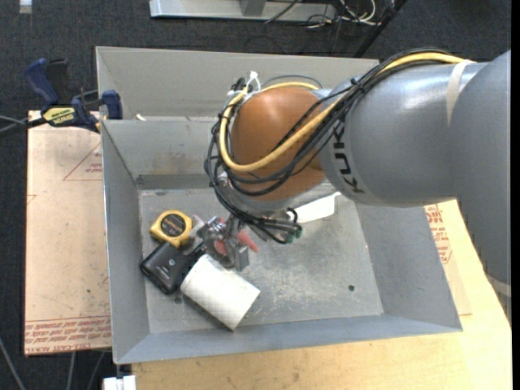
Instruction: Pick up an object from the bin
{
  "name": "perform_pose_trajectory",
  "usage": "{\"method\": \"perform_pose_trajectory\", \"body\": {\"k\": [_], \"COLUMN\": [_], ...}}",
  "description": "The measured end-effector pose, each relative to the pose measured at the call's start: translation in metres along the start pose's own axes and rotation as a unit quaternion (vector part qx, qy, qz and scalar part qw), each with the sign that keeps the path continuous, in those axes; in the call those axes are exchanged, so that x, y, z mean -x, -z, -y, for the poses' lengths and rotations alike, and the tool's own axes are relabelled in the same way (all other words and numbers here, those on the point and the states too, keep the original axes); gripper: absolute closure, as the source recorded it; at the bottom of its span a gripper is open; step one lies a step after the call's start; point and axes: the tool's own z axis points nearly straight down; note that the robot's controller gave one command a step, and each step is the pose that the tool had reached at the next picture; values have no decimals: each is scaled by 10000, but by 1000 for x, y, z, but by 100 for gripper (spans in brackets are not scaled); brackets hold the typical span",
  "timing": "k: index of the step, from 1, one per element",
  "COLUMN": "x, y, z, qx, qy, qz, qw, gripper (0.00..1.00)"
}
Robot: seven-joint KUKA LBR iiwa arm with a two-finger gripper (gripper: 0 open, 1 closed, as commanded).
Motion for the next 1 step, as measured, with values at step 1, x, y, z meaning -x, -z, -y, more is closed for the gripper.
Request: {"method": "perform_pose_trajectory", "body": {"k": [1], "x": [12], "y": [-30], "z": [-24], "qx": [-10], "qy": [363], "qz": [-29], "qw": [9993], "gripper": [100]}}
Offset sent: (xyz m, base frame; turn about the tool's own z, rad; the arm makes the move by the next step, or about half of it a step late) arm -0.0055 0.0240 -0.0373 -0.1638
